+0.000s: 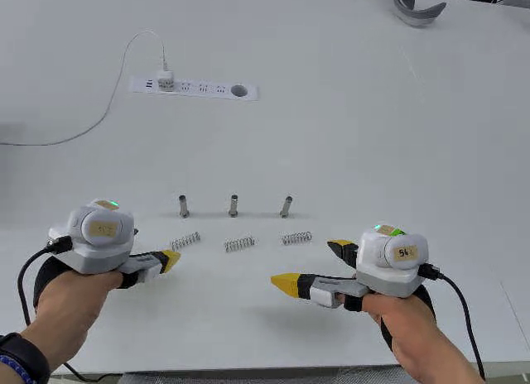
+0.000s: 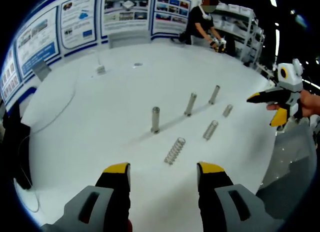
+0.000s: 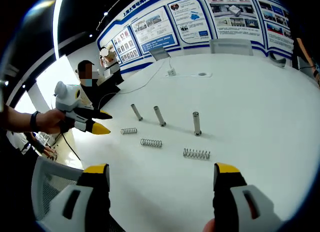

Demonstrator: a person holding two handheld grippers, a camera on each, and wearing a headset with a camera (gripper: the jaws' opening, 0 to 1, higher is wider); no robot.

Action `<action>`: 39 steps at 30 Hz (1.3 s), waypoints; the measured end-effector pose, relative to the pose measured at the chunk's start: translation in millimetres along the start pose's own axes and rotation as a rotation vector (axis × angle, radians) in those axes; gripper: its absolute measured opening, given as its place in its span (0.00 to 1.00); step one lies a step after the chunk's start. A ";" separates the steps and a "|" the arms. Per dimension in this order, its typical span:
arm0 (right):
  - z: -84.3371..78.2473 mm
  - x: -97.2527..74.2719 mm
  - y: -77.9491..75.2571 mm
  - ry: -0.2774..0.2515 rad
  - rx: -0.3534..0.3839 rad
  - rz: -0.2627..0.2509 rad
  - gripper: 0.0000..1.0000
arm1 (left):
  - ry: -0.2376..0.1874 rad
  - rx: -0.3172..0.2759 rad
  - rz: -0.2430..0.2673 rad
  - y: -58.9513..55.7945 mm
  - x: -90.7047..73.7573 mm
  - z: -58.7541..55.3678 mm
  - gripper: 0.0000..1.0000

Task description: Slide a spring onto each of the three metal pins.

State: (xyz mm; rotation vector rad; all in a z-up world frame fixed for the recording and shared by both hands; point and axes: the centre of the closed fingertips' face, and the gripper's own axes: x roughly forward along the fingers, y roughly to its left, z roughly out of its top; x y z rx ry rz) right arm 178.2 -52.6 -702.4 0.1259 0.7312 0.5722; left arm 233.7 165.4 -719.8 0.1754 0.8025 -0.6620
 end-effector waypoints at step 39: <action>4.6 -4.5 4.3 0.006 -0.028 -0.016 0.90 | -0.008 0.094 -0.114 -8.4 -34.9 -5.7 0.80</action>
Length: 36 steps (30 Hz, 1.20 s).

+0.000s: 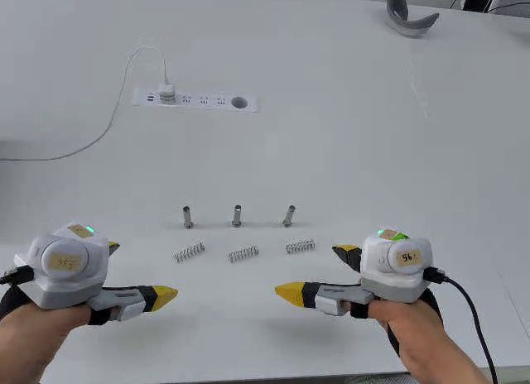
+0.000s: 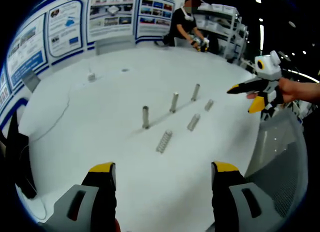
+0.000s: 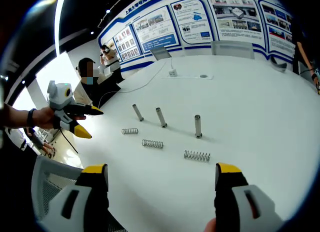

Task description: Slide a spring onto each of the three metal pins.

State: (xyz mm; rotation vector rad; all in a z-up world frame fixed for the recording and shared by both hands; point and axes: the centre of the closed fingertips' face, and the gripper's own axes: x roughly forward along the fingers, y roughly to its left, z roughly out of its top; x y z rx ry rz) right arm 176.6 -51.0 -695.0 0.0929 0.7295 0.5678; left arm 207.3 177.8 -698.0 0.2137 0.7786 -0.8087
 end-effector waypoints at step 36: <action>-11.8 -8.2 8.6 0.042 -0.022 0.013 0.89 | 0.058 0.080 -0.108 -11.0 42.7 2.7 0.71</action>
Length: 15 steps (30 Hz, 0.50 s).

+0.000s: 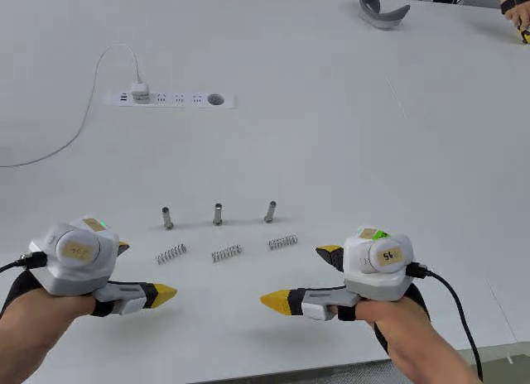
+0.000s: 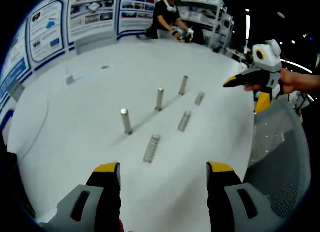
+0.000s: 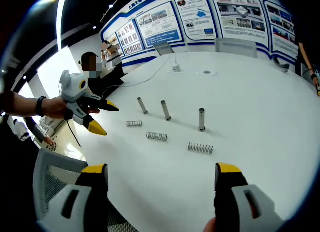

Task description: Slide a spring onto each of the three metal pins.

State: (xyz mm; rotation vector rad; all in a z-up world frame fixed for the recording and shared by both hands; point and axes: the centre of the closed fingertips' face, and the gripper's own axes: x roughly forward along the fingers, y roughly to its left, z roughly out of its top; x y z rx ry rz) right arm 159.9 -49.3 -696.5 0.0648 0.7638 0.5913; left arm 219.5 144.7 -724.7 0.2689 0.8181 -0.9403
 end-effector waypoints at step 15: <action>-4.5 -1.1 -3.0 0.001 0.022 -0.013 0.90 | 0.029 0.044 -0.034 1.4 28.5 4.4 0.58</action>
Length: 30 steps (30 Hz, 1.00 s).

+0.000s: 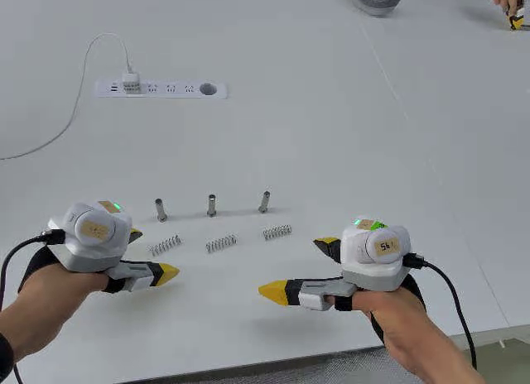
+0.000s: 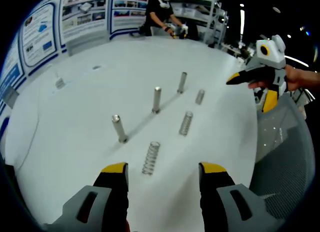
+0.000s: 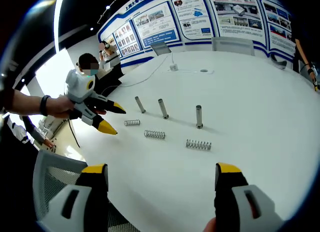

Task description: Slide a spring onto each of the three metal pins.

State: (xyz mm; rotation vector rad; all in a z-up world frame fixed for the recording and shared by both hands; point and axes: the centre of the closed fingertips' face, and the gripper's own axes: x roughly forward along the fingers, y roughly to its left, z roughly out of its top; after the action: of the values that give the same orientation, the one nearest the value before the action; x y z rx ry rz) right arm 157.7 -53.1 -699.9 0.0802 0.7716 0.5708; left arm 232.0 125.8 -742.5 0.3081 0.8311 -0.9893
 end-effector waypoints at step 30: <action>-5.4 3.5 -3.0 0.008 0.030 0.006 0.89 | 0.088 0.124 0.086 5.7 16.3 -5.7 0.17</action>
State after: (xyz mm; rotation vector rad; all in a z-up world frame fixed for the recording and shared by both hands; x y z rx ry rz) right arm 157.5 -54.7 -706.8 0.1075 0.7879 0.5656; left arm 238.6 122.2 -759.0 0.4927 0.8310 -0.9532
